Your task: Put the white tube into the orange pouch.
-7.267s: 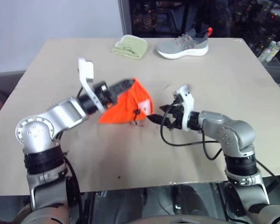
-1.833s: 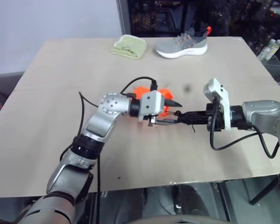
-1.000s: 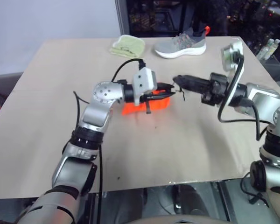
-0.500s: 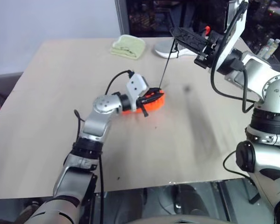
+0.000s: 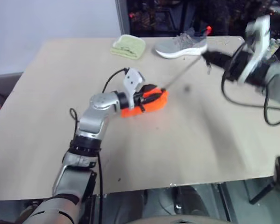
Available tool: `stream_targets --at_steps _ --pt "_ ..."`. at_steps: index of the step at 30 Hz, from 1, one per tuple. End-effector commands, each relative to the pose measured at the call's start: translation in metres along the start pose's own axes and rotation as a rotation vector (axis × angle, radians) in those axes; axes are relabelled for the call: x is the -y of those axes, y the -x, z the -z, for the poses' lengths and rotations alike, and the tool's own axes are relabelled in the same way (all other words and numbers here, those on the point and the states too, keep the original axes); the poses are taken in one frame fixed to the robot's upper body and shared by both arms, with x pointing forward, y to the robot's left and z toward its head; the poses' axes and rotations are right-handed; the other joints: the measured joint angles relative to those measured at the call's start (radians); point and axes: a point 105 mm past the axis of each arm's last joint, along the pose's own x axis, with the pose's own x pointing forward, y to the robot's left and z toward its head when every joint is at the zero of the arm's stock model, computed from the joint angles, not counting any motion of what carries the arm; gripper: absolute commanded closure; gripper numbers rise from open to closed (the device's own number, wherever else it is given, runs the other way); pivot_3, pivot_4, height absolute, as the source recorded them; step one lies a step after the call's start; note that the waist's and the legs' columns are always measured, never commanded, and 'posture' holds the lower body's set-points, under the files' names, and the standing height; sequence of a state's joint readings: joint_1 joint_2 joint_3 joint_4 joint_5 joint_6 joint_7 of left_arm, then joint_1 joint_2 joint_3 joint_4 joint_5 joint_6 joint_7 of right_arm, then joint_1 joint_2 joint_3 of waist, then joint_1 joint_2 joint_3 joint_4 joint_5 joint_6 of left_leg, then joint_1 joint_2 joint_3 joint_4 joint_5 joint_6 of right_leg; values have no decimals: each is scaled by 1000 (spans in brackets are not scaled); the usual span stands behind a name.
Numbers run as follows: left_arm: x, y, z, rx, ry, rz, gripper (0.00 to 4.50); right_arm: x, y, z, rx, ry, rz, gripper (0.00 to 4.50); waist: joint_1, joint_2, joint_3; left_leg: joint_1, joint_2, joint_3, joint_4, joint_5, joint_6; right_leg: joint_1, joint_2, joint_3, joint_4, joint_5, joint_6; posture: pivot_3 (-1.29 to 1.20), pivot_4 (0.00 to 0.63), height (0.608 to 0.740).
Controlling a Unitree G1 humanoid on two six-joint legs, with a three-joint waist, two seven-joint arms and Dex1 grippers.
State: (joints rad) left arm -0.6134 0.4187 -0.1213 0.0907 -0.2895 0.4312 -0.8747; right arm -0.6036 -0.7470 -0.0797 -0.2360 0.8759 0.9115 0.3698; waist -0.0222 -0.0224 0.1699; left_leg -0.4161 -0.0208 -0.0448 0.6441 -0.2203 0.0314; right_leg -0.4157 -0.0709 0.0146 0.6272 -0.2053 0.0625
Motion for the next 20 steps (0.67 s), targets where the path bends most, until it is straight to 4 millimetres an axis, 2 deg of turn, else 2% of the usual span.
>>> stream_targets --at_steps 1,2,4,6,7,8,11,14,15,17,20 --pt "9 16 -26 89 23 1 490 8 15 20 -26 169 81 3613 0 0 0 0 1 0 0 0 0 0 0 0 0 0 0 0 150 740" --pt "8 22 -27 99 50 -17 9 9 20 27 -39 184 85 3106 3 1 1 0 2 0 0 0 0 -1 0 0 1 0 0 0 150 740" --pt "1 40 -25 108 69 -97 0 11 36 41 -93 266 107 2006 4 1 1 1 5 1 1 0 0 0 1 0 1 0 0 0 150 740" --pt "-1 65 -21 111 69 -125 0 2 55 50 -111 305 84 1020 6 1 0 2 5 1 1 0 0 1 1 0 0 0 0 0 150 740" --pt "-1 79 -13 76 61 -136 0 -4 66 52 -103 296 69 330 6 1 0 3 7 3 1 0 0 2 2 1 0 0 0 0 150 740" --pt "-1 99 -7 56 71 -161 0 -16 83 55 -88 287 27 89 7 1 0 3 7 2 1 0 0 2 2 1 0 0 0 0 150 740" --pt "3 137 7 -19 70 -216 0 -34 119 62 -108 298 -1 89 12 1 0 3 7 2 1 -1 0 2 2 1 0 0 0 0 150 740" --pt "7 164 19 -82 75 -261 0 -38 144 72 -165 302 11 89 18 0 0 2 7 3 2 -1 0 2 0 1 -2 -1 0 0 150 740" --pt "7 170 20 -92 78 -272 0 -38 149 74 -183 311 16 89 20 -1 -1 3 7 4 3 -1 0 4 0 1 -3 -2 -3 0 150 740" --pt "7 178 23 -104 89 -293 0 -36 155 76 -189 309 41 89 21 -4 -3 7 8 4 5 -2 -1 7 -1 1 -3 -5 1 0 150 740" --pt "7 184 26 -116 97 -310 0 -34 159 77 -193 306 47 89 21 -5 -4 14 11 7 4 -4 -5 13 -8 1 -4 -5 1 0 150 740"
